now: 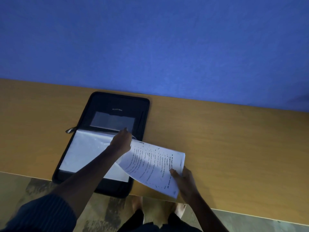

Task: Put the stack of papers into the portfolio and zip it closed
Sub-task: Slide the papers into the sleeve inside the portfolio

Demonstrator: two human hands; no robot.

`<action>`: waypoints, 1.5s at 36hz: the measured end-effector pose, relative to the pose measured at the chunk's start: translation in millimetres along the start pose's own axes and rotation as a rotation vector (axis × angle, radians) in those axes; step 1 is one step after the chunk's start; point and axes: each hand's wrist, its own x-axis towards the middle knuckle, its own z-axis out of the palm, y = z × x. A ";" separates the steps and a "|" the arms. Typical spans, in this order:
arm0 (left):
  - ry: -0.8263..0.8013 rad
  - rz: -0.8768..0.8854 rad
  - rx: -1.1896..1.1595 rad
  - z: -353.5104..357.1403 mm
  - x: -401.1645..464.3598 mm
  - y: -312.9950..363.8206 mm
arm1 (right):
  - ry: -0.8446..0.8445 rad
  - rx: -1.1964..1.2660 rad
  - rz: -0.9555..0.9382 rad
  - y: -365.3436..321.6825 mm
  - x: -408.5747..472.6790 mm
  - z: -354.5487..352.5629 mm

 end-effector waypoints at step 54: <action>-0.078 -0.350 0.039 40.3 -133.4 29.3 | -0.290 0.136 0.203 -23.3 52.1 -21.4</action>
